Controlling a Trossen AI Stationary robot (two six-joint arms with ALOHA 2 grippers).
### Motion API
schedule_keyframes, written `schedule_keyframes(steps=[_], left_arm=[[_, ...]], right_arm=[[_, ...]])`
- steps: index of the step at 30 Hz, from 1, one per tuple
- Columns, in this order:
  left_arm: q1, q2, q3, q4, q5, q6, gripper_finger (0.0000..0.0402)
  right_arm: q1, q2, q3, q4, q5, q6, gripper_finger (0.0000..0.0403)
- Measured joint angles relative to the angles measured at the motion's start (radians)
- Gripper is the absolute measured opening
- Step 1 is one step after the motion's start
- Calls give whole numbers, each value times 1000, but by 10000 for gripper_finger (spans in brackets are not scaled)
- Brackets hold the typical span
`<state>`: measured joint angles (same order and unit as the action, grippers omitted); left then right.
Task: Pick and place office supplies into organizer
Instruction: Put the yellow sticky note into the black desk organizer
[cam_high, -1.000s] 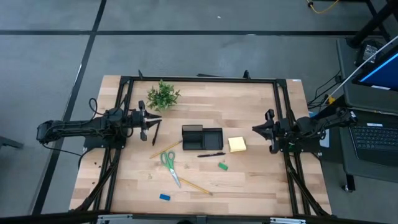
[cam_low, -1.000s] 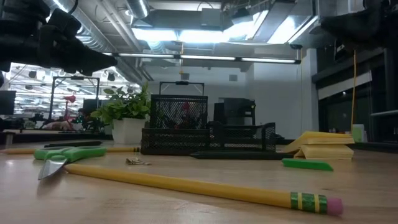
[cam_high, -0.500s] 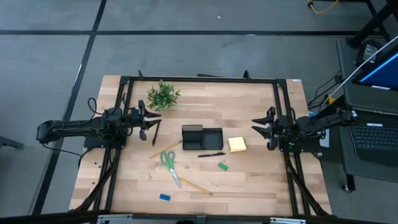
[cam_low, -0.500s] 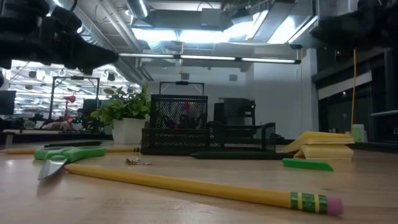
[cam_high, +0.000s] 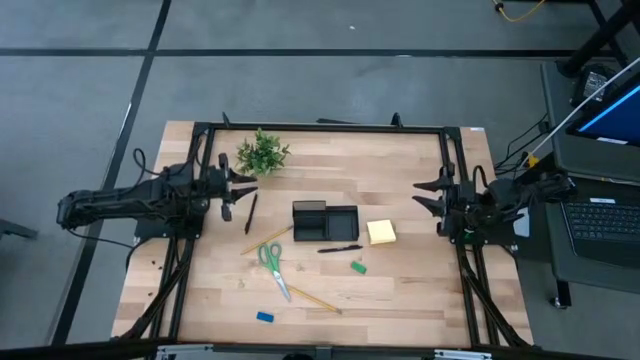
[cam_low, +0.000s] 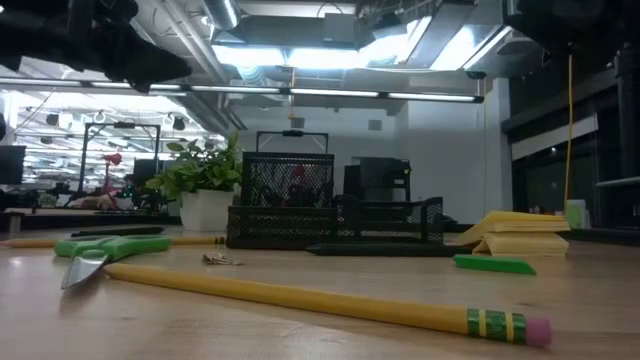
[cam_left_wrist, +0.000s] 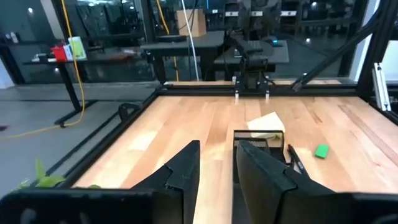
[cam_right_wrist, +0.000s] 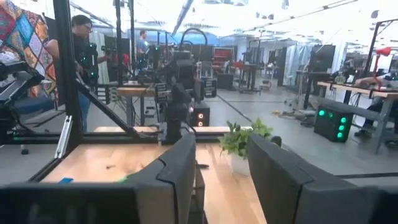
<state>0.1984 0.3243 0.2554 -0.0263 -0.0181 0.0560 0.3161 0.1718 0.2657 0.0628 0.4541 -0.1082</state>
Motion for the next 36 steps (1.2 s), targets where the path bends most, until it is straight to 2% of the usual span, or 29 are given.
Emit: schedule_keyframes(steps=[6,13,18,26,32,36], left_arm=[[-1,74,30,7,75,-7,104],[-2,159,34,155,288,-47,104],[-3,203,34,216,262,-10,105],[-52,239,34,250,282,-9,105],[-114,237,34,256,282,6,105],[-137,237,34,255,281,63,105]], right_arm=[[1,59,1,-42,-103,79,145],[0,204,1,-17,-108,104,145],[0,301,38,-42,-109,178,145],[24,474,178,-93,-108,129,145],[92,599,272,-171,-109,128,145],[153,679,319,-166,-109,184,145]])
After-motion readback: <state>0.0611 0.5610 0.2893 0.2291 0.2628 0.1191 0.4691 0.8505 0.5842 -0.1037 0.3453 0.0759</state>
